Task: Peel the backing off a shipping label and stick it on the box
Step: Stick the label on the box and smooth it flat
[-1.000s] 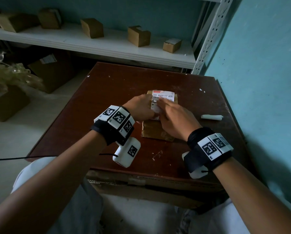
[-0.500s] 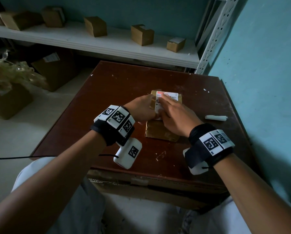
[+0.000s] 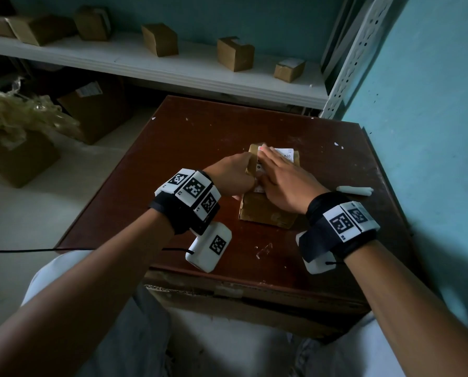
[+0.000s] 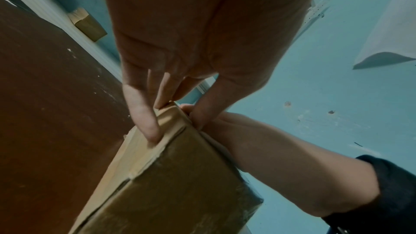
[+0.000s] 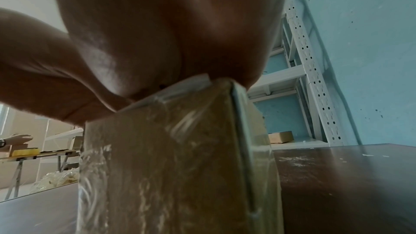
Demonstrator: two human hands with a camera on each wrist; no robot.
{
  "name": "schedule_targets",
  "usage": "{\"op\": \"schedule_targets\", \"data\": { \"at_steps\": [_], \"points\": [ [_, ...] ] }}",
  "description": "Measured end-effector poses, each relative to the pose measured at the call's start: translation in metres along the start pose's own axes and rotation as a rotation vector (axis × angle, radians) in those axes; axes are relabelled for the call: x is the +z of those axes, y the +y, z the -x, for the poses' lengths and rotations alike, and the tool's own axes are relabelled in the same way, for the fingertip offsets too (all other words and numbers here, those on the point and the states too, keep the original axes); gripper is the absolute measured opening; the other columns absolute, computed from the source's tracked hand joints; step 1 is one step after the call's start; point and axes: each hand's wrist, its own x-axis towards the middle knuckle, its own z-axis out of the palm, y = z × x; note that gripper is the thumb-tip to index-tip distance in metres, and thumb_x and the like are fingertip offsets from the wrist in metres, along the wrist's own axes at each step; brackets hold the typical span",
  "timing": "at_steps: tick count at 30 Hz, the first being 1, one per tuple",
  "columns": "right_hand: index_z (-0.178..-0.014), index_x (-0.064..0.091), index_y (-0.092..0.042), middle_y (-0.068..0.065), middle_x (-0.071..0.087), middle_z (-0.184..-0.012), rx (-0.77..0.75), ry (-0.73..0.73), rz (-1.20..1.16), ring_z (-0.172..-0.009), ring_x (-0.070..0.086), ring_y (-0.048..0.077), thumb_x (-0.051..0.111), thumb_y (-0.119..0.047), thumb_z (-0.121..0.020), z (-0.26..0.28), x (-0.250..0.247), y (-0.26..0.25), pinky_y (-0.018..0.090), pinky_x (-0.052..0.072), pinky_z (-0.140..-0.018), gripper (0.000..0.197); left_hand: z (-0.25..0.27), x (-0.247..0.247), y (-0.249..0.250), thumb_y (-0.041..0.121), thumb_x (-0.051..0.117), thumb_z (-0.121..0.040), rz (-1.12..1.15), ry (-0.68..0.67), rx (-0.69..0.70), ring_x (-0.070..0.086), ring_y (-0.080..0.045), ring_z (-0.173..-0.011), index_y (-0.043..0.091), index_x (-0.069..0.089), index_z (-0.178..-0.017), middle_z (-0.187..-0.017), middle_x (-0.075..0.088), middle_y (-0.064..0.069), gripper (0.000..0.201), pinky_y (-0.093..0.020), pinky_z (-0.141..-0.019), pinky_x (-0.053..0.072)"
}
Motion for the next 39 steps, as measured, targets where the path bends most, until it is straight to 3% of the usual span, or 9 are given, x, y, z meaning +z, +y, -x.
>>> {"op": "schedule_targets", "data": {
  "at_steps": [5,11,18,23,26,28,31,35,39],
  "points": [
    [-0.156,0.001,-0.012,0.003,-0.007,-0.163,0.010,-0.020,0.010,-0.150,-0.006,0.013,0.019,-0.038,-0.105,-0.003,-0.001,-0.004,0.020,-0.005,-0.108,0.059,-0.004,0.002,-0.007,0.011,0.046,-0.097,0.018,0.112,-0.024,0.070,-0.024,-0.080,0.010,0.044,-0.131,-0.115,0.061,-0.013,0.035,-0.038,-0.070,0.061],
    [-0.155,0.001,-0.011,0.006,-0.008,-0.163,0.007,-0.023,0.011,-0.150,-0.007,0.014,0.019,-0.038,-0.105,-0.007,-0.001,-0.006,0.024,-0.004,-0.115,0.060,-0.008,0.004,-0.010,0.019,0.052,-0.092,-0.009,0.190,-0.051,0.065,-0.027,-0.092,0.014,0.044,-0.128,-0.115,0.060,-0.010,0.037,-0.047,-0.082,0.057],
    [-0.155,-0.007,-0.016,0.005,-0.015,-0.162,0.007,-0.062,-0.017,-0.149,-0.012,0.014,0.014,-0.042,-0.104,-0.014,0.000,-0.005,0.023,-0.008,-0.112,0.061,-0.019,0.007,-0.015,0.025,0.050,-0.092,0.017,0.346,-0.064,0.064,-0.025,-0.094,0.016,0.048,-0.124,-0.113,0.063,-0.007,0.033,-0.043,-0.084,0.055],
    [-0.155,-0.008,-0.017,0.005,-0.016,-0.162,0.000,-0.073,-0.027,-0.149,-0.012,0.014,0.013,-0.043,-0.103,-0.017,0.001,-0.003,0.027,-0.006,-0.116,0.061,-0.032,0.002,-0.019,0.032,0.048,-0.093,0.028,0.361,-0.052,0.064,-0.022,-0.098,0.019,0.052,-0.124,-0.114,0.064,-0.003,0.034,-0.043,-0.087,0.055],
    [-0.155,-0.008,-0.017,0.003,-0.016,-0.162,0.005,-0.058,-0.042,-0.149,-0.013,0.013,0.015,-0.043,-0.104,-0.018,0.003,-0.002,0.026,-0.008,-0.115,0.061,-0.042,0.003,-0.019,0.029,0.041,-0.096,-0.018,0.382,-0.049,0.059,-0.026,-0.108,0.021,0.052,-0.130,-0.124,0.055,-0.008,0.036,-0.041,-0.094,0.050],
    [-0.155,-0.009,-0.019,0.001,-0.017,-0.161,0.006,-0.049,-0.055,-0.149,-0.014,0.011,0.016,-0.043,-0.104,-0.019,0.004,-0.002,0.025,-0.009,-0.115,0.062,-0.047,0.005,-0.018,0.027,0.035,-0.100,-0.015,0.385,-0.057,0.055,-0.028,-0.115,0.018,0.048,-0.135,-0.133,0.045,-0.012,0.039,-0.033,-0.099,0.045],
    [-0.154,-0.010,-0.021,0.001,-0.019,-0.161,-0.011,-0.062,-0.044,-0.148,-0.016,0.012,0.023,-0.039,-0.103,-0.018,0.004,-0.001,0.027,-0.009,-0.117,0.064,-0.053,0.006,-0.019,0.022,0.031,-0.102,-0.029,0.386,-0.048,0.051,-0.027,-0.121,0.013,0.047,-0.136,-0.137,0.044,-0.013,0.038,-0.028,-0.094,0.037],
    [-0.155,-0.008,-0.019,0.002,-0.023,-0.160,-0.027,-0.079,-0.022,-0.148,-0.018,0.013,0.024,-0.037,-0.102,-0.019,0.003,0.002,0.030,-0.008,-0.120,0.064,-0.059,0.006,-0.021,0.023,0.028,-0.104,-0.016,0.331,-0.035,0.058,-0.024,-0.106,0.012,0.047,-0.134,-0.124,0.059,-0.012,0.038,-0.033,-0.086,0.045],
    [-0.155,-0.006,-0.017,0.000,-0.028,-0.158,-0.016,-0.093,0.011,-0.146,-0.022,0.012,0.024,-0.041,-0.101,-0.024,0.006,0.004,0.032,-0.009,-0.120,0.066,-0.061,0.005,-0.022,0.023,0.028,-0.104,-0.025,0.340,-0.026,0.057,-0.022,-0.103,0.013,0.046,-0.133,-0.124,0.060,-0.012,0.036,-0.029,-0.079,0.039]
  ]
}}
